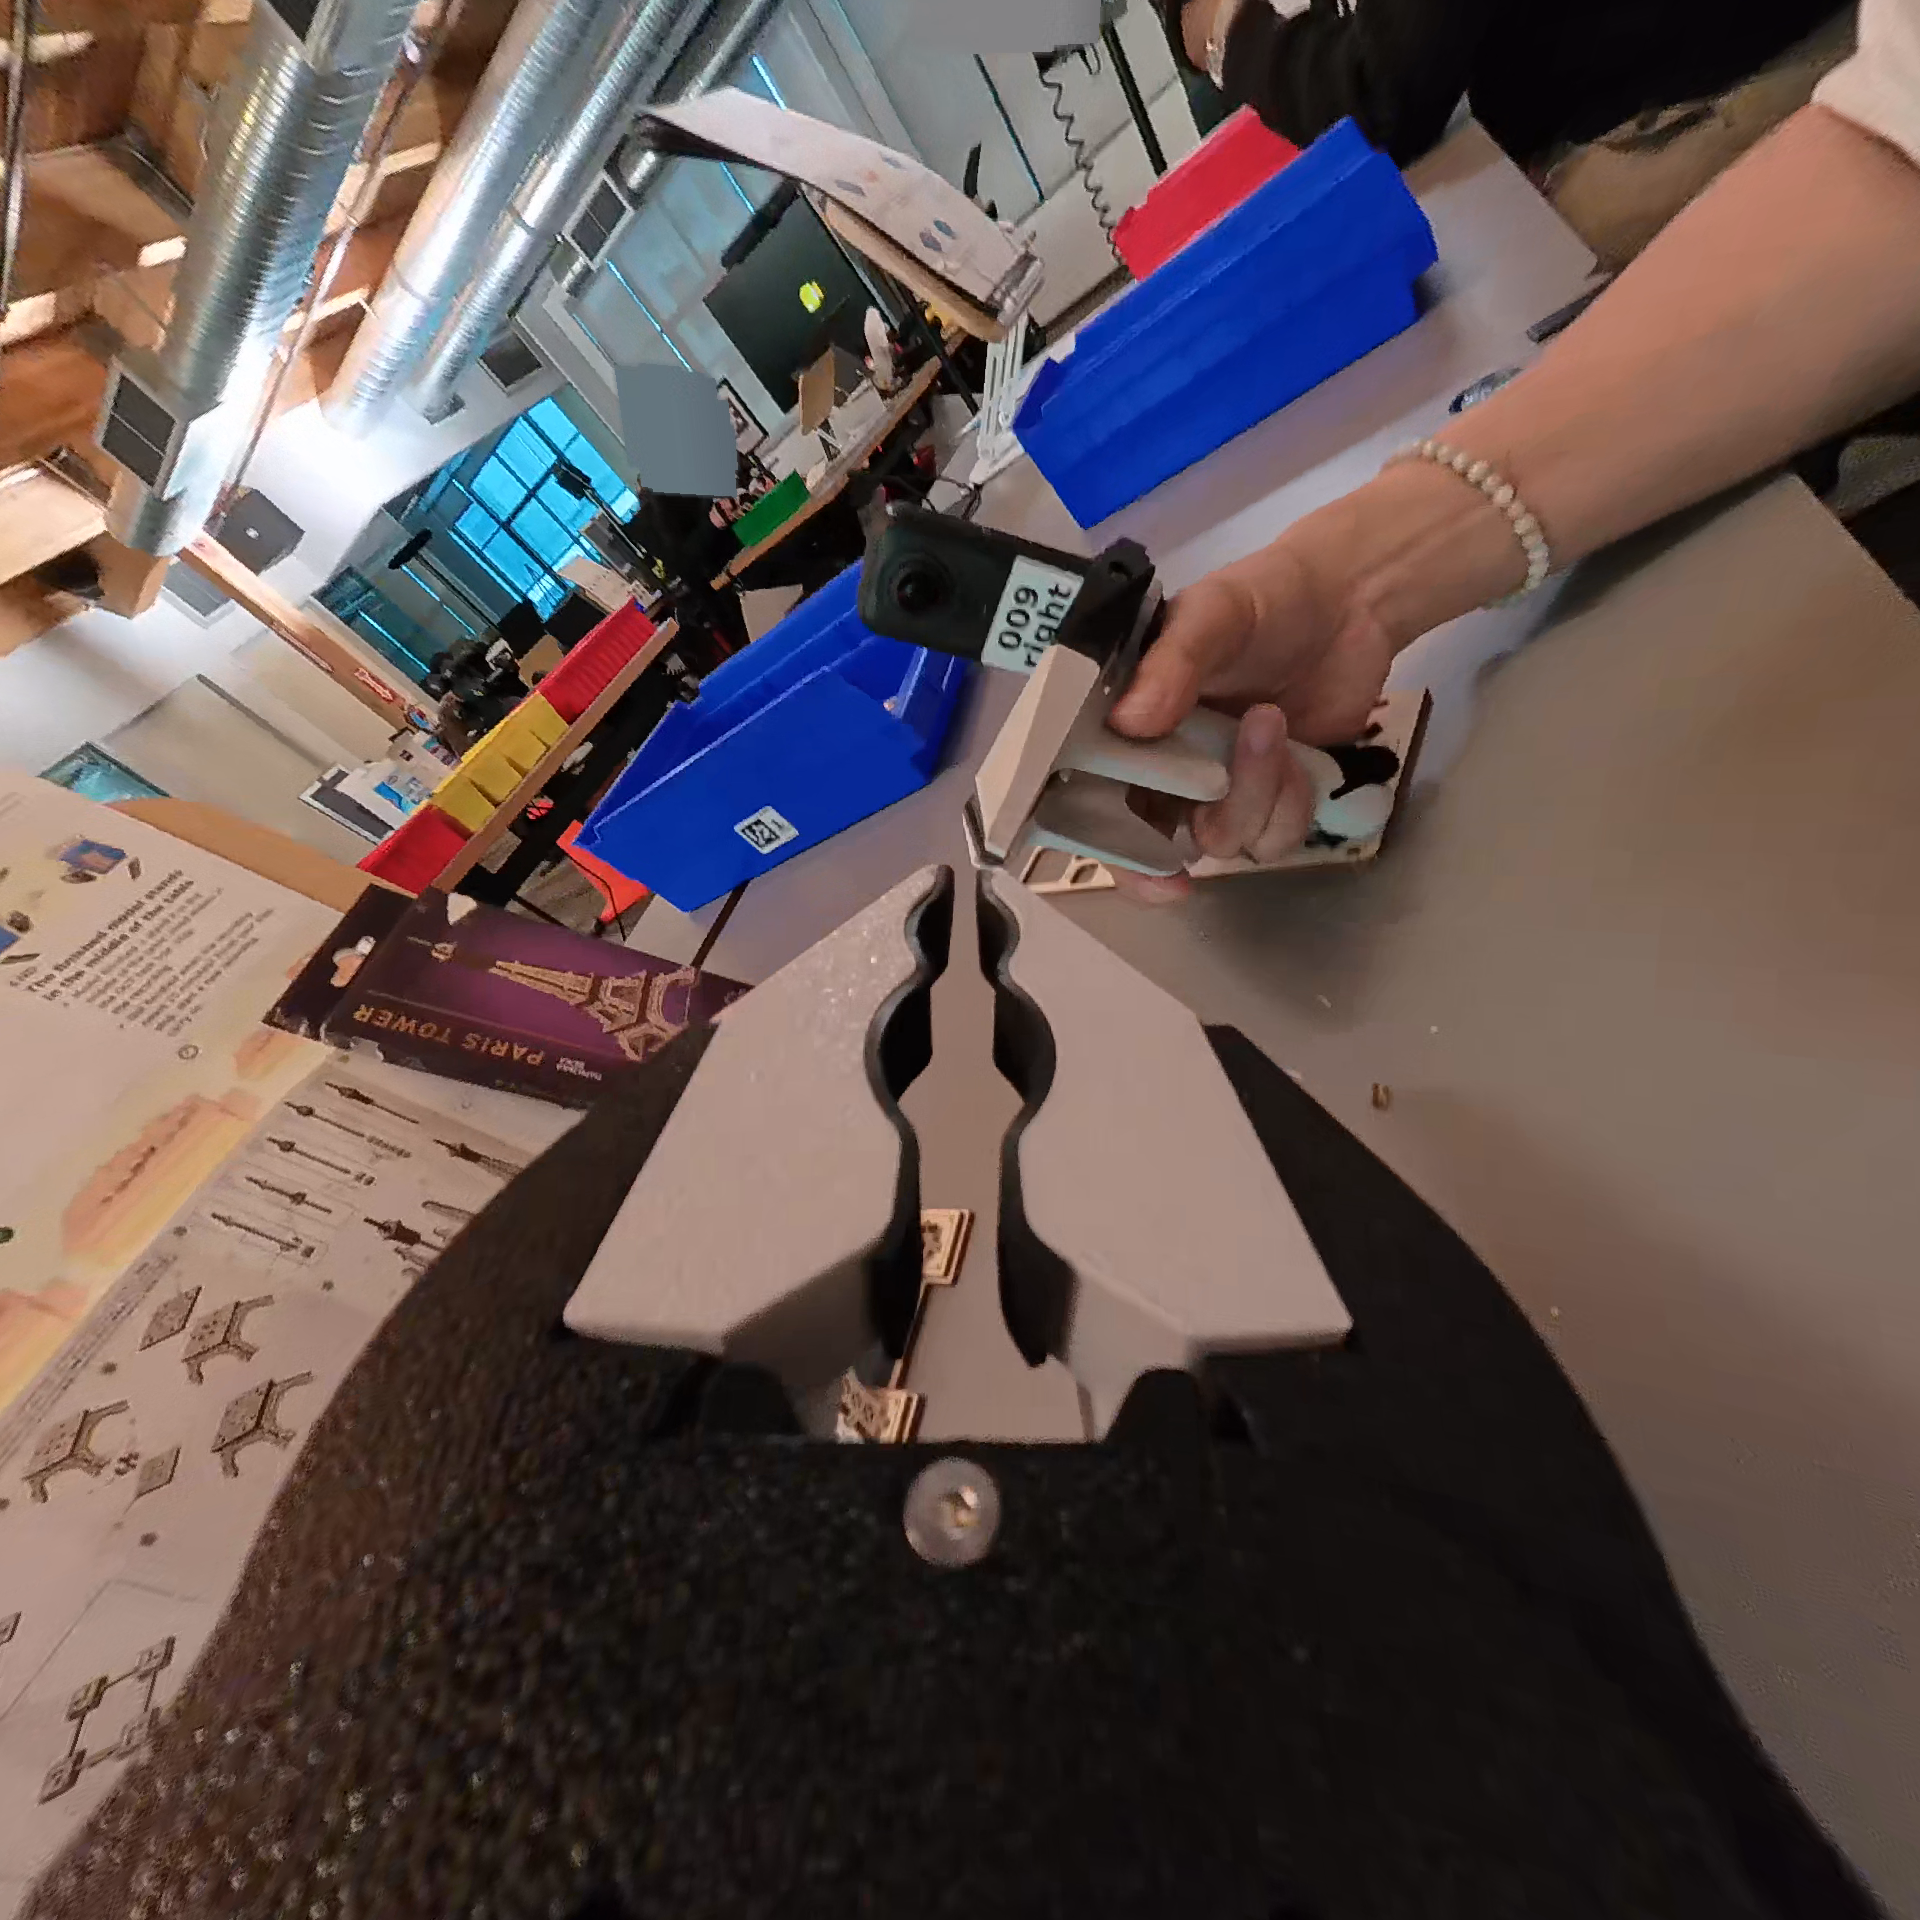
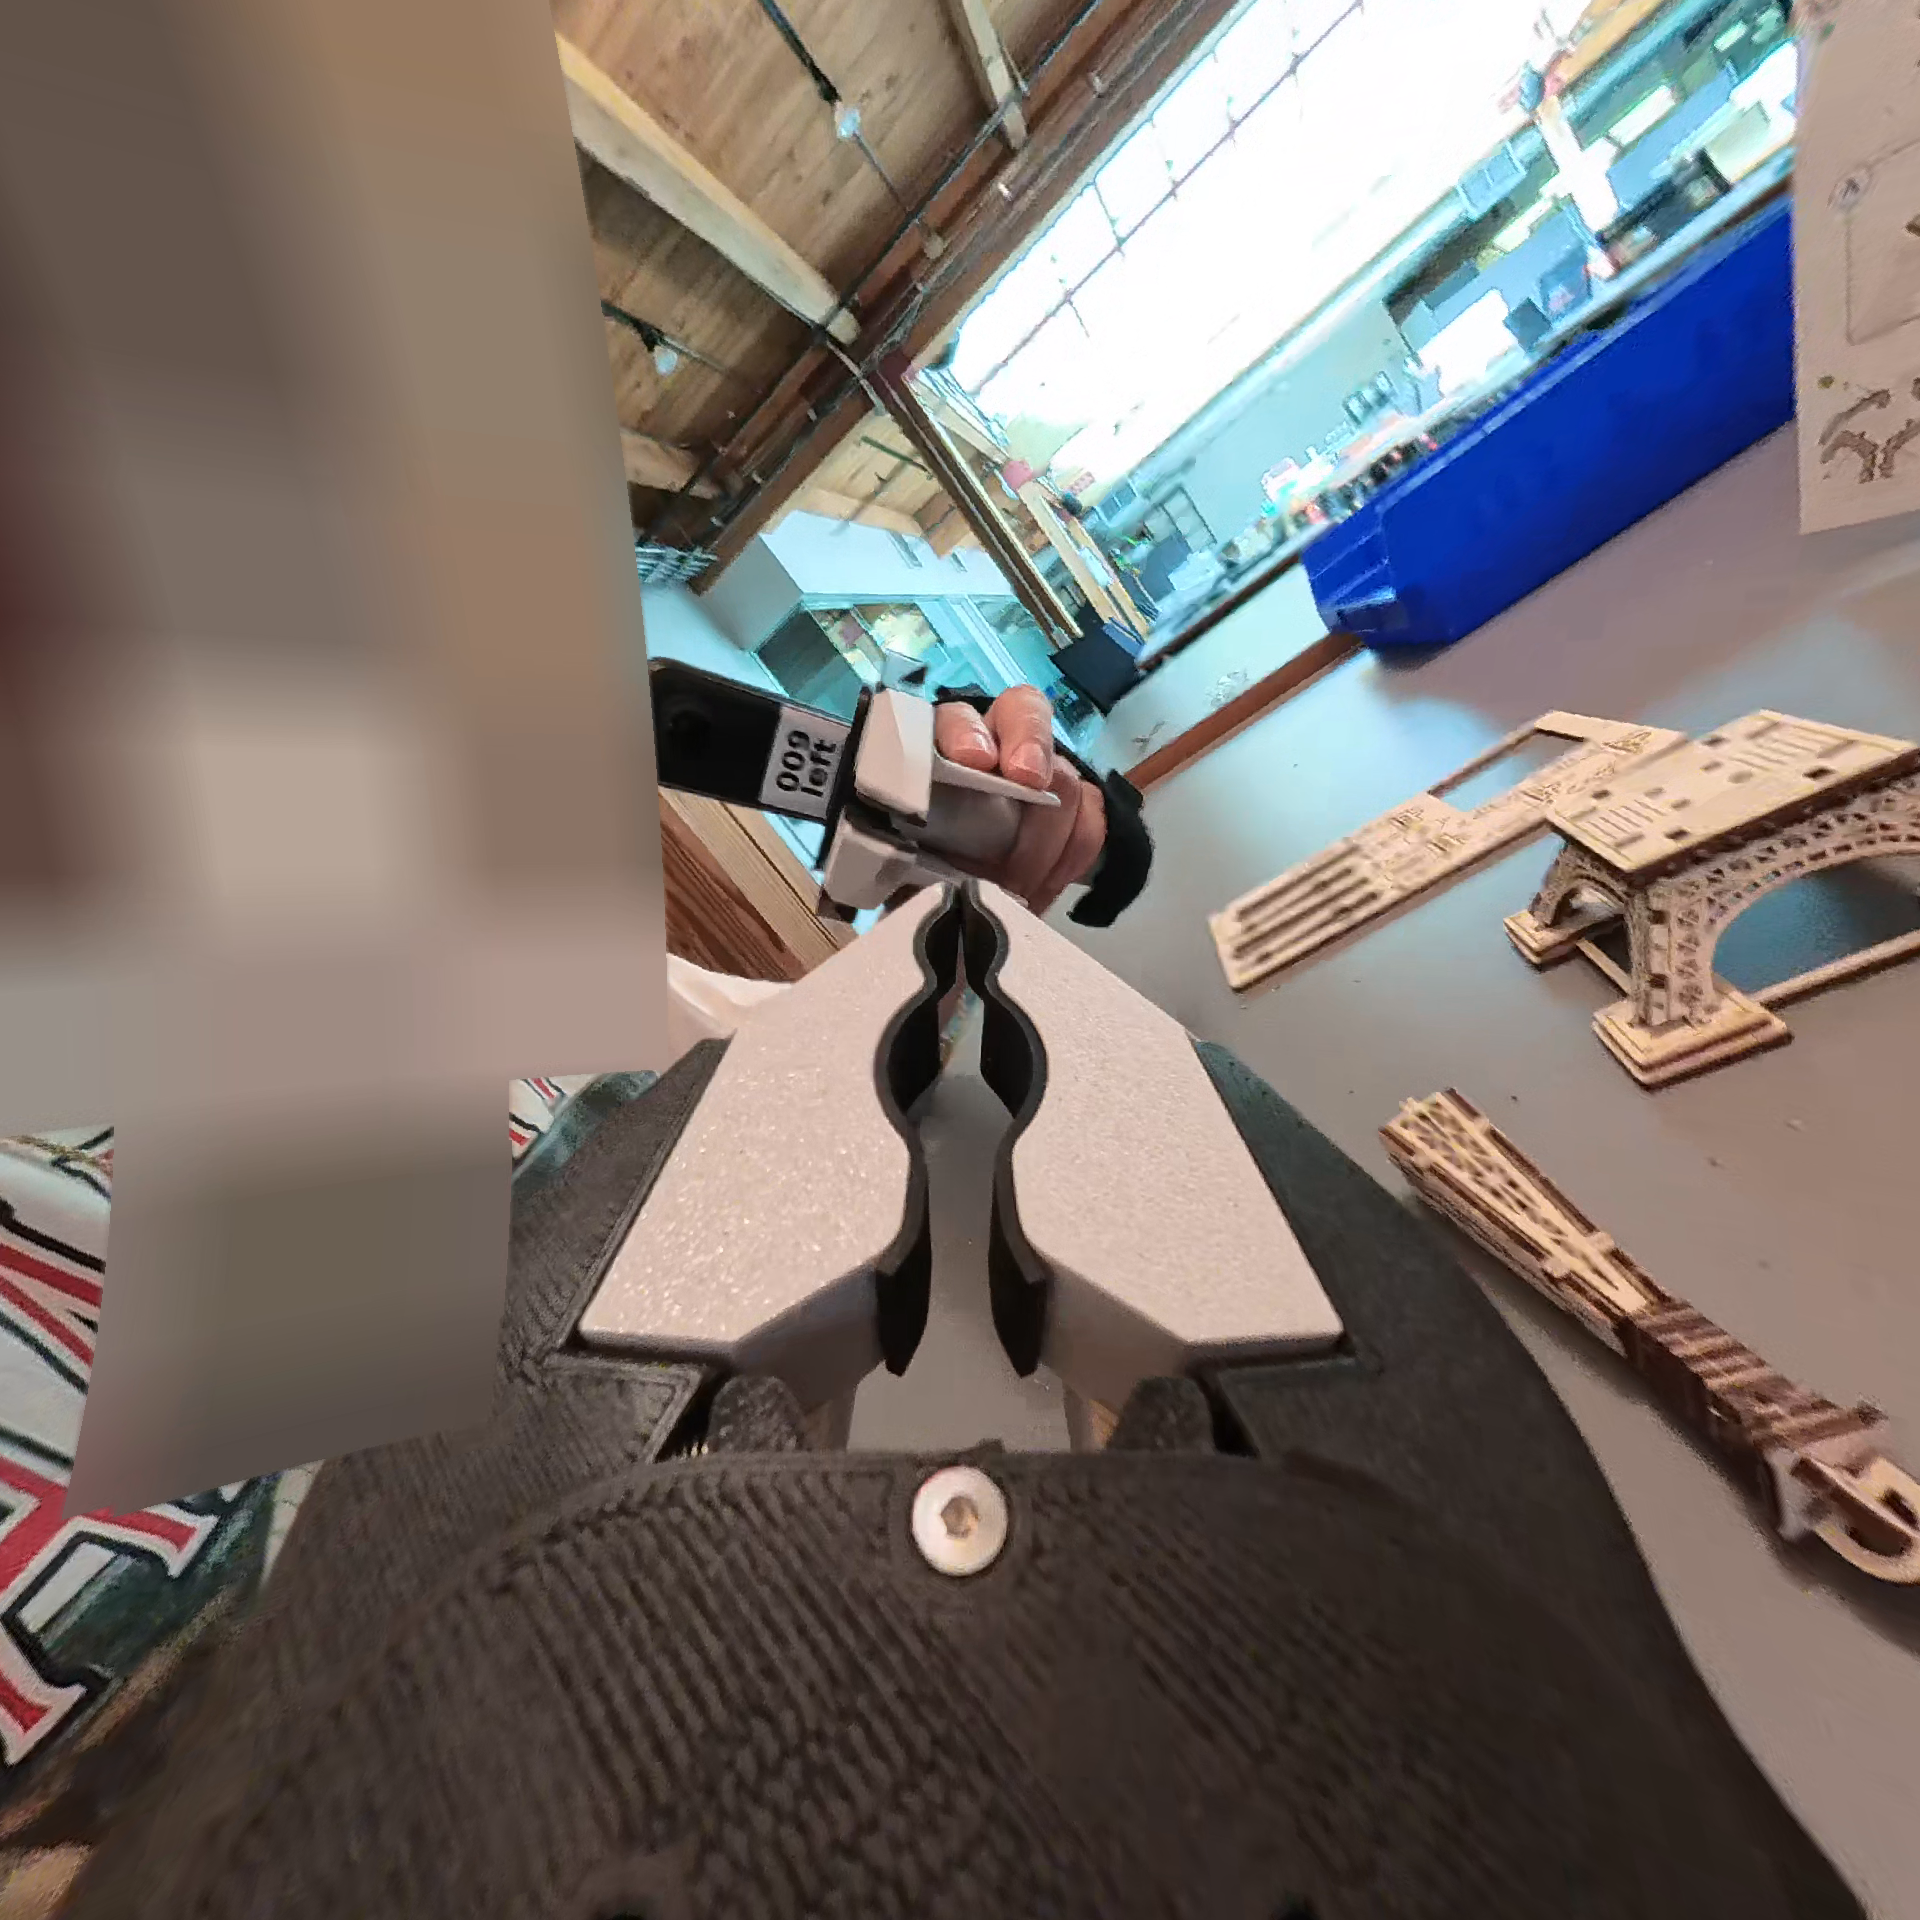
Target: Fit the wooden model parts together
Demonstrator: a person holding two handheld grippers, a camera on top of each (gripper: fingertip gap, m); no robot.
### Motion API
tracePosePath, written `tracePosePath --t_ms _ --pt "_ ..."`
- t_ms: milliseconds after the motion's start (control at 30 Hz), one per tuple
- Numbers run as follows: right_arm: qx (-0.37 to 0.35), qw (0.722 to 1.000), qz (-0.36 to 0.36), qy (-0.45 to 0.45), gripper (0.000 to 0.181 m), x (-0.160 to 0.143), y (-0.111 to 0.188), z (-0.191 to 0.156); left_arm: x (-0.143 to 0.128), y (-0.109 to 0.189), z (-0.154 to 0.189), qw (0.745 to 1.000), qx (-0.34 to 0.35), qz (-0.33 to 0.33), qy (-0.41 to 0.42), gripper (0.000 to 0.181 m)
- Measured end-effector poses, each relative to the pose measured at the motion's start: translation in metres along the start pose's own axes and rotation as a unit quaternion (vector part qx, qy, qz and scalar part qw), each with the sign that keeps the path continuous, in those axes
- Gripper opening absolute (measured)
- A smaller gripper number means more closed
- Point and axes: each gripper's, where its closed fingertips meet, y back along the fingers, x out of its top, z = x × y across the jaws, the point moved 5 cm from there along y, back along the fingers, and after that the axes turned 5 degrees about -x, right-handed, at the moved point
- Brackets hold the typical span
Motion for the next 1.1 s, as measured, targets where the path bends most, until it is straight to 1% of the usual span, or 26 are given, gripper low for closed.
tracePosePath --t_ms 33,100,167,200,267,333,400,467,533,600,700,867,933,967,1100 --pt "-0.012 1.0 -0.012 0.007 0.0 -0.003 -0.001 0.003 -0.003 0.001 0.0 1.0 -0.004 -0.01 -0.001 0.001" --pt "-0.023 0.999 -0.035 0.032 0.0 -0.003 0.0 0.001 -0.01 0.003 0.002 0.999 -0.021 -0.033 0.002 0.0" --pt "-0.061 0.991 -0.079 0.086 0.0 -0.002 0.006 0.0 -0.019 0.005 0.008 0.997 -0.054 -0.06 0.015 0.0" --pt "-0.089 0.983 -0.102 0.121 0.0 -0.002 0.009 0.001 -0.024 0.006 0.011 0.994 -0.069 -0.078 0.025 0.0" --pt "-0.149 0.957 -0.147 0.201 0.0 -0.002 0.016 0.006 -0.036 0.006 0.018 0.987 -0.092 -0.125 0.041 0.0" --pt "-0.203 0.92 -0.203 0.267 0.001 -0.008 0.023 0.016 -0.049 0.003 0.026 0.977 -0.114 -0.17 0.066 0.002" --pt "-0.229 0.89 -0.25 0.306 0.004 -0.018 0.026 0.024 -0.062 -0.005 0.035 0.961 -0.142 -0.214 0.099 0.004" --pt "-0.237 0.876 -0.277 0.317 0.01 -0.026 0.025 0.028 -0.071 -0.013 0.043 0.949 -0.173 -0.247 0.092 0.006" --pt "-0.23 0.872 -0.296 0.315 0.014 -0.033 0.025 0.029 -0.075 -0.018 0.046 0.945 -0.198 -0.255 0.059 0.009" --pt "-0.232 0.869 -0.301 0.317 0.016 -0.034 0.027 0.031 -0.074 -0.023 0.046 0.941 -0.226 -0.247 0.049 0.011" --pt "-0.233 0.879 -0.284 0.304 0.017 -0.029 0.03 0.03 -0.074 -0.03 0.04 0.936 -0.255 -0.235 0.056 0.011" --pt "-0.229 0.893 -0.263 0.285 0.016 -0.024 0.032 0.03 -0.082 -0.037 0.042 0.914 -0.311 -0.251 0.068 0.009" --pt "-0.229 0.894 -0.26 0.283 0.016 -0.023 0.033 0.03 -0.082 -0.039 0.042 0.911 -0.32 -0.25 0.075 0.003" --pt "-0.23 0.894 -0.26 0.282 0.016 -0.023 0.033 0.03 -0.082 -0.039 0.042 0.909 -0.322 -0.254 0.075 0.002" --pt "-0.23 0.893 -0.261 0.286 0.016 -0.024 0.033 0.03 -0.076 -0.036 0.036 0.919 -0.295 -0.252 0.069 0.001"
